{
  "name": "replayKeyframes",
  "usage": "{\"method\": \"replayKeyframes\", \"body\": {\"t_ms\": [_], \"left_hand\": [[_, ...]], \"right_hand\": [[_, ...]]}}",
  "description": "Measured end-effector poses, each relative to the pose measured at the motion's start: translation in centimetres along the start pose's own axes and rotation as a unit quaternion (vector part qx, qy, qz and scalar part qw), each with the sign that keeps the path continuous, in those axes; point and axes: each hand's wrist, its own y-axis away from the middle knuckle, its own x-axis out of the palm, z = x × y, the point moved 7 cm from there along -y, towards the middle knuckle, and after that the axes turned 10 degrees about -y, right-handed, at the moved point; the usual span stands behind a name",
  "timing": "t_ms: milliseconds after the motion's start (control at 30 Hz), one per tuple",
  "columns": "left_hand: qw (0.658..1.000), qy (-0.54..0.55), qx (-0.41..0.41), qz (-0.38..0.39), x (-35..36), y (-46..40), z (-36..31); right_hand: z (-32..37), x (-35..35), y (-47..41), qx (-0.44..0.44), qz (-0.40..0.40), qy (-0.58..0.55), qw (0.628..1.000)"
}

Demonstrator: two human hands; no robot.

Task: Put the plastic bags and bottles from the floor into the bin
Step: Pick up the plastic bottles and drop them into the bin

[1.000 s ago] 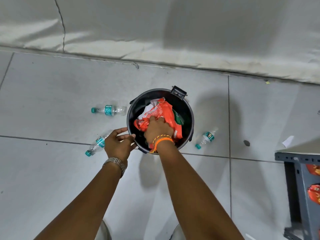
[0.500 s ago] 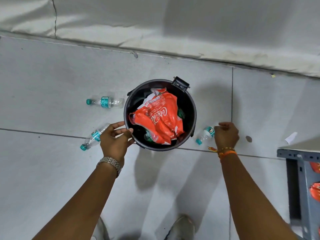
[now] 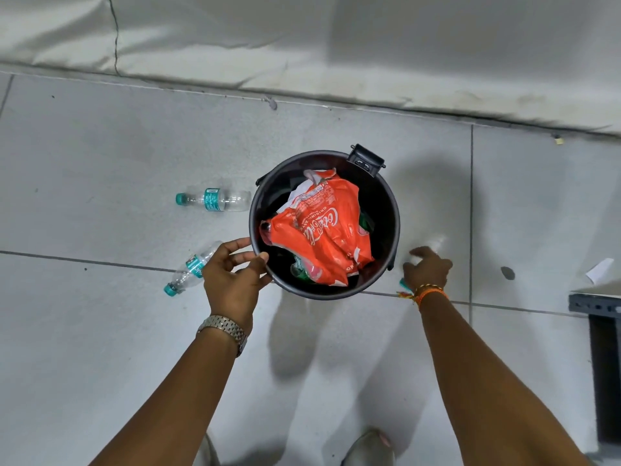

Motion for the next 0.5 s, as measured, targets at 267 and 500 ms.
{"method": "replayKeyframes", "body": {"t_ms": [267, 500], "left_hand": [[0.999, -0.040, -0.020, -0.020, -0.3, 0.7, -1.0], [0.998, -0.036, -0.045, -0.004, -0.5, 0.6, -1.1]], "right_hand": [[15.9, -9.4, 16.6, -0.354, -0.117, -0.111, 0.921], [18.5, 0.0, 15.8, -0.310, 0.076, 0.209, 0.924]]}}
